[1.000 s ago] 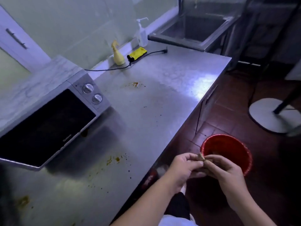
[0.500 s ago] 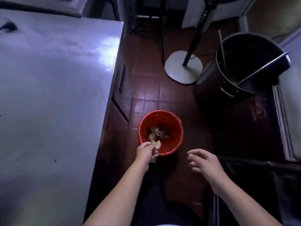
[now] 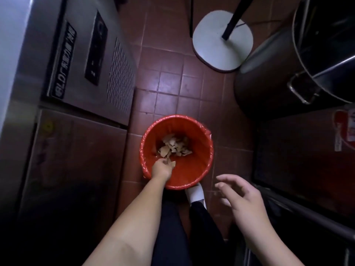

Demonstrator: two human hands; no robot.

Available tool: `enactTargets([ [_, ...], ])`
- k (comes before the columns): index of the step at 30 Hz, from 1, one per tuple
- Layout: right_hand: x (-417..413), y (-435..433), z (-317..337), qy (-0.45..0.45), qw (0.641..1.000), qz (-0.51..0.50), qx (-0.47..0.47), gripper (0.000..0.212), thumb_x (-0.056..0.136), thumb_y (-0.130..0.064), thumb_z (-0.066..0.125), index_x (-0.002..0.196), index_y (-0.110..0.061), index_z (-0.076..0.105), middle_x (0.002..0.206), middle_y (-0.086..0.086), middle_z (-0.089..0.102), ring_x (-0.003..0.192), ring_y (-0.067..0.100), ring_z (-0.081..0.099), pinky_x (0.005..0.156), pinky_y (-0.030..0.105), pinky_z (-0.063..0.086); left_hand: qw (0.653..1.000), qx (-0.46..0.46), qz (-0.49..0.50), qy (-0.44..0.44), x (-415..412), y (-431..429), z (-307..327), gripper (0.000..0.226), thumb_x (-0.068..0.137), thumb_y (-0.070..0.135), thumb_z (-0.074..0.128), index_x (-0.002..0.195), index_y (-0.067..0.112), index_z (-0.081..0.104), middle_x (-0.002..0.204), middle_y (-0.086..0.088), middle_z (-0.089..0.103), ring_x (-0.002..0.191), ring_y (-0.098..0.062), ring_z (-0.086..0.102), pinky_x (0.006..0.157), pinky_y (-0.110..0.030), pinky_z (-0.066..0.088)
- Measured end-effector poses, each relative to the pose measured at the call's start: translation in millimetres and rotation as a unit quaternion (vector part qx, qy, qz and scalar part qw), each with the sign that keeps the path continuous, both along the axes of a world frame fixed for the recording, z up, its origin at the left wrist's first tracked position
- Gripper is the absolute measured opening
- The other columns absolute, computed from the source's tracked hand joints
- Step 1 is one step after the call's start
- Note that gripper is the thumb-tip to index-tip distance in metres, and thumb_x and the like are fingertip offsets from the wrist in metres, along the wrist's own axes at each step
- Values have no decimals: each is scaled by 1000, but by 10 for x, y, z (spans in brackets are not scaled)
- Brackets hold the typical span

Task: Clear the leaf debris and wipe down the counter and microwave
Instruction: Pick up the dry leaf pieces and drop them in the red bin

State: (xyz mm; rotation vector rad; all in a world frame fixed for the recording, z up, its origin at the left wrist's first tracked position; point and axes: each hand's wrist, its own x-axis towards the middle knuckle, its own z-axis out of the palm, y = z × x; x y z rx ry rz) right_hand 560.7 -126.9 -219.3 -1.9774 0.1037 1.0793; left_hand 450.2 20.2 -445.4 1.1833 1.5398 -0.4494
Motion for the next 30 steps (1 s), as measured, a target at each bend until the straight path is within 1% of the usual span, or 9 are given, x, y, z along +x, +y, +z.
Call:
enactTargets([
  [3, 97, -64, -104, 6, 1000, 3, -14, 18, 91, 2, 63, 92, -12, 75, 71, -4, 70, 60, 2, 60, 54, 16, 47, 999, -47, -3, -6, 45, -132, -127, 72, 86, 20, 74, 147, 6, 39, 137, -15, 56, 126, -32, 54, 104, -32, 42],
  [7, 179, -104, 138, 23, 999, 14, -22, 16, 92, 0, 63, 90, -11, 74, 67, 6, 62, 60, 11, 52, 50, 18, 43, 997, -76, 24, -19, -51, -376, 224, 63, 92, 16, 65, 149, 11, 39, 141, -12, 55, 124, -29, 56, 109, -35, 42],
  [11, 266, 4, 643, 10, 998, 65, 0, 20, 92, -4, 66, 85, -20, 76, 77, 3, 73, 68, 11, 61, 64, 25, 50, 992, -89, 64, -58, -239, -463, 991, 56, 93, 16, 64, 145, 15, 45, 140, -12, 54, 120, -31, 59, 106, -44, 46],
  [13, 287, 121, 918, 9, 996, 88, 22, 19, 92, -4, 65, 87, -18, 76, 80, 2, 73, 68, 8, 63, 62, 20, 52, 990, -61, 92, -83, -359, -430, 1477, 48, 93, 14, 65, 139, 14, 51, 135, -14, 58, 116, -30, 62, 104, -40, 48],
  [16, 233, 333, 1262, 13, 990, 133, 55, 15, 92, -2, 62, 93, -12, 74, 83, 5, 71, 67, 8, 62, 63, 22, 51, 981, 0, 142, -135, -554, -322, 2281, 36, 94, 10, 64, 129, 12, 58, 120, -12, 66, 90, -20, 66, 80, -22, 54],
  [19, 62, 536, 1502, 28, 976, 199, 89, 17, 93, -2, 60, 93, -13, 73, 80, 0, 73, 68, 9, 63, 64, 24, 51, 957, 59, 212, -189, -821, -206, 3043, 29, 95, 8, 62, 124, 12, 62, 105, -8, 68, 87, -17, 63, 80, -30, 56],
  [21, -101, 659, 1634, 34, 965, 237, 104, 18, 93, -2, 61, 91, -14, 73, 77, -3, 74, 67, 9, 64, 63, 23, 52, 940, 102, 238, -220, -1061, -152, 3458, 24, 96, 10, 61, 119, 17, 63, 96, -2, 67, 86, -13, 63, 70, -22, 54],
  [25, -522, 889, 1906, 42, 947, 293, 122, 17, 92, -3, 63, 89, -16, 74, 72, 2, 73, 60, 12, 67, 61, 30, 53, 900, 183, 300, -258, -1624, -120, 4050, 17, 97, 12, 60, 108, 24, 65, 96, -2, 67, 87, -11, 65, 76, -25, 52],
  [30, -1156, 1148, 2205, 22, 931, 332, 149, 13, 91, -4, 65, 93, -13, 75, 80, 7, 75, 74, 18, 69, 73, 35, 57, 852, 260, 354, -285, -2413, -19, 4561, 18, 96, 9, 61, 102, 25, 66, 98, -4, 67, 81, -10, 65, 71, -22, 52],
])
